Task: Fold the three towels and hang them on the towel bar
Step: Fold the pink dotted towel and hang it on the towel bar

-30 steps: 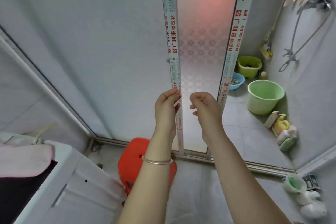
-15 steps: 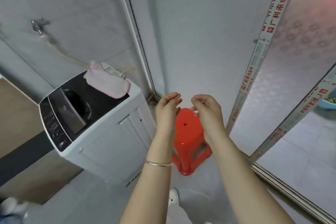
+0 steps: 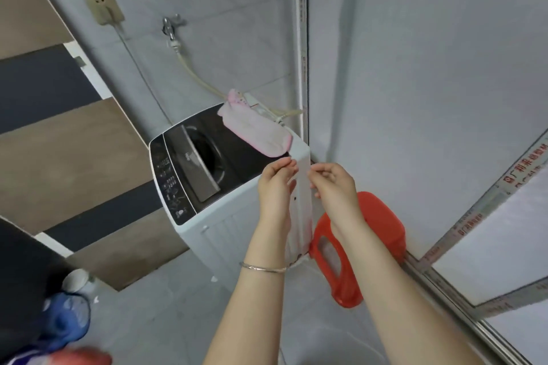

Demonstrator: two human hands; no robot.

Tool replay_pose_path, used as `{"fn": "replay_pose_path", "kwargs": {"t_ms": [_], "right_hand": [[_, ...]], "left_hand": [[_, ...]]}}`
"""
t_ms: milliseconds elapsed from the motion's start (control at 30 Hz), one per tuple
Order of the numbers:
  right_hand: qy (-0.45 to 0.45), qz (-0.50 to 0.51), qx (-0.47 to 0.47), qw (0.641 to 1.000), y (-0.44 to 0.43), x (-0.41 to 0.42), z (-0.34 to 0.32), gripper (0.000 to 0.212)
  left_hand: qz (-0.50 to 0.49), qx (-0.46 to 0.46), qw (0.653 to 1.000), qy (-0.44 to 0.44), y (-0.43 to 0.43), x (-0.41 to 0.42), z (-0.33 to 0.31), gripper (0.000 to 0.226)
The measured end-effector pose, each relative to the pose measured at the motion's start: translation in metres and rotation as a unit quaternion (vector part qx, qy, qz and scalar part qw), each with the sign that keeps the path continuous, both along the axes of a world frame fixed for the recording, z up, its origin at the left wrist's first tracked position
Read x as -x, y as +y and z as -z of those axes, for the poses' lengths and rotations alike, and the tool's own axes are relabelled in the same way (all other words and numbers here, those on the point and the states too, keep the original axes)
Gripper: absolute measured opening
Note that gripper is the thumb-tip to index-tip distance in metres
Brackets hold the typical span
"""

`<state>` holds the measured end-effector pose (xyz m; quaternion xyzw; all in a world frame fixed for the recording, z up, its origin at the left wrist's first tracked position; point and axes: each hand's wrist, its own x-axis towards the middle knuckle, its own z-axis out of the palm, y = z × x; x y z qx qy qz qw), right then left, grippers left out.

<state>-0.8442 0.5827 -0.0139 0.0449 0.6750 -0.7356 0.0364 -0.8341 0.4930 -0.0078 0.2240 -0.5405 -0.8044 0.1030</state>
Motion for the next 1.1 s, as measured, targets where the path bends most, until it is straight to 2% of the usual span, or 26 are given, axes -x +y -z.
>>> {"fn": "replay_pose_path", "kwargs": {"t_ms": [200, 433, 800, 1100], "right_hand": [[0.001, -0.013, -0.012, 1.0, -0.08, 0.023, 0.009, 0.012], [-0.006, -0.001, -0.027, 1.0, -0.132, 0.052, 0.017, 0.01], [-0.024, -0.006, -0.096, 0.995, -0.153, 0.115, 0.039, 0.011], [-0.07, -0.032, -0.124, 0.989, -0.16, 0.218, 0.064, 0.019]], "left_hand": [[-0.005, 0.006, 1.0, -0.004, -0.082, 0.025, 0.011, 0.018], [-0.011, 0.002, 1.0, -0.012, -0.143, 0.046, 0.014, 0.018], [-0.017, -0.034, 0.998, -0.049, -0.162, 0.102, 0.035, 0.017], [-0.051, 0.003, 0.996, -0.078, -0.173, 0.194, 0.049, 0.018]]}}
